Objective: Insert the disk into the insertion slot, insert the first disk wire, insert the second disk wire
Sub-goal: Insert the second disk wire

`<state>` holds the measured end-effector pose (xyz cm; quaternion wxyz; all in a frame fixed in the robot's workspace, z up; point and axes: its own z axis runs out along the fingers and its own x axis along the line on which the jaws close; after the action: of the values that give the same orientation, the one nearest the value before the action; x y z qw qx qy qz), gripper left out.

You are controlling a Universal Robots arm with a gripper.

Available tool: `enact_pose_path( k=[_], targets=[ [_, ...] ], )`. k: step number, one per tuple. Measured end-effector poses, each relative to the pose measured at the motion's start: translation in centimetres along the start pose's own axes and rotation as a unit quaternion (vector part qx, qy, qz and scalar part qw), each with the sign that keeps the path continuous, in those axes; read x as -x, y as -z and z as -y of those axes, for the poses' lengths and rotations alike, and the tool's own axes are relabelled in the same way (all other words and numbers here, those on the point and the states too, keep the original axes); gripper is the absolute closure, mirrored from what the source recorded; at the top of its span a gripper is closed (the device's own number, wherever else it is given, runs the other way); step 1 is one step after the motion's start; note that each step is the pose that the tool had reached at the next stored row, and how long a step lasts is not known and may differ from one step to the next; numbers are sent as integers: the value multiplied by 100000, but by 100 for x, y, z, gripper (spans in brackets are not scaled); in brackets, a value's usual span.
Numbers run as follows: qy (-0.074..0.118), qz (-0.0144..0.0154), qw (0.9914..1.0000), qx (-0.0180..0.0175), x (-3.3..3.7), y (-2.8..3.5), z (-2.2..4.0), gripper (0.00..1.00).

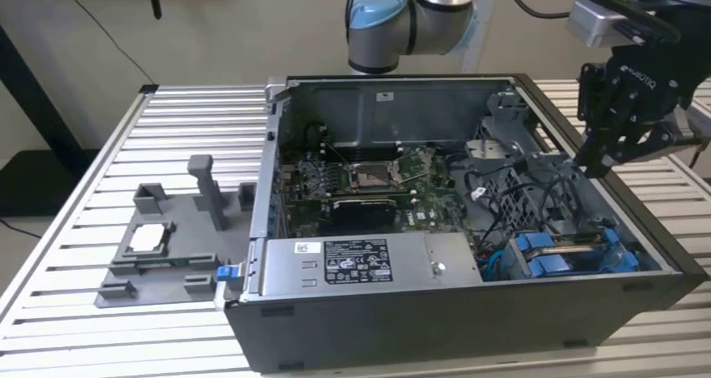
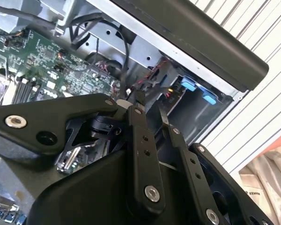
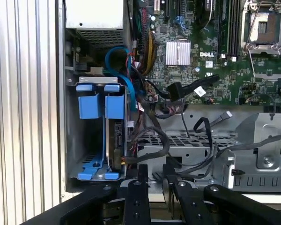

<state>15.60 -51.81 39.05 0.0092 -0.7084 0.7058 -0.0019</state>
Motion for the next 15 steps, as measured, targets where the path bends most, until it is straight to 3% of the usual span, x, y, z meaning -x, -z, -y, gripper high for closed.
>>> enact_pose_path(
  k=[4,10,15],
  targets=[
    [-2,1,100000,-2,93,-1,0,73],
    [2,2,100000,-3,75,-1,-20,73],
    [2,7,100000,-67,68,1,-129,73]
  ],
)
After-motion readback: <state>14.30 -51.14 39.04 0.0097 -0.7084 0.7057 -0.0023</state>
